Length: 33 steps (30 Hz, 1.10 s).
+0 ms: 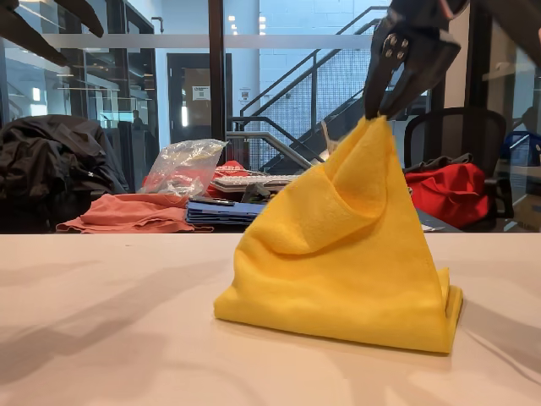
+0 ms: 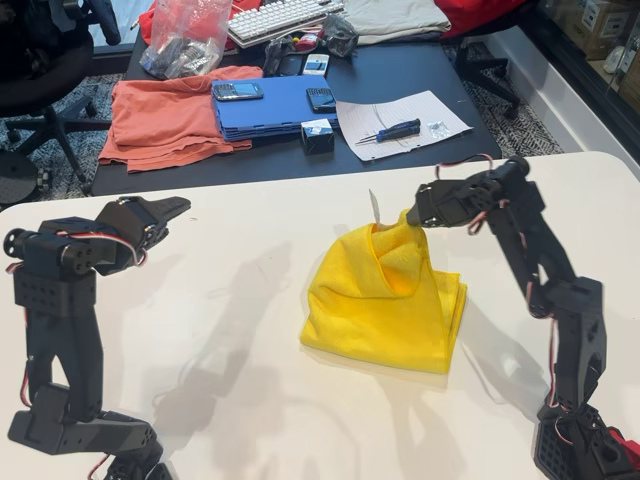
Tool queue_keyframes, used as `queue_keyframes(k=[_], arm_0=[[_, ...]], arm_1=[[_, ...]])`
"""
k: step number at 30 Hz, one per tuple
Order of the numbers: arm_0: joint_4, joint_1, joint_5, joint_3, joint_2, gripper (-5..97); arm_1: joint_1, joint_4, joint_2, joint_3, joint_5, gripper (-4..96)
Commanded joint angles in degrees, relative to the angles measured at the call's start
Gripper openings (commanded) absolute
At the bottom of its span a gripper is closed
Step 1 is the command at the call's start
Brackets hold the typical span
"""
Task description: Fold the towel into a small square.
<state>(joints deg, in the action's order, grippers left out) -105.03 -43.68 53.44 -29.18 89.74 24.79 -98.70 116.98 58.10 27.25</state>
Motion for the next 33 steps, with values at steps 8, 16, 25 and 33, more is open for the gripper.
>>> queue_keyframes(k=[8, 16, 25, 33], arm_0=[[-1.5, -10.5, -10.4, -31.9, 25.8, 0], [-1.1, -27.1, -15.6, -43.9, 37.5, 0], [-0.8, -21.9, -15.9, -43.9, 37.0, 0], [8.2, -7.1, -15.6, -46.9, 36.9, 0]], arm_1=[[0.6, 0.4, -0.4, -0.8, 0.2, 21.3], [0.6, 0.4, -0.4, -0.7, -0.3, 21.3], [0.6, 0.4, -0.1, -0.7, -0.4, 21.3], [0.6, 0.4, 0.3, -0.7, -0.4, 21.3]])
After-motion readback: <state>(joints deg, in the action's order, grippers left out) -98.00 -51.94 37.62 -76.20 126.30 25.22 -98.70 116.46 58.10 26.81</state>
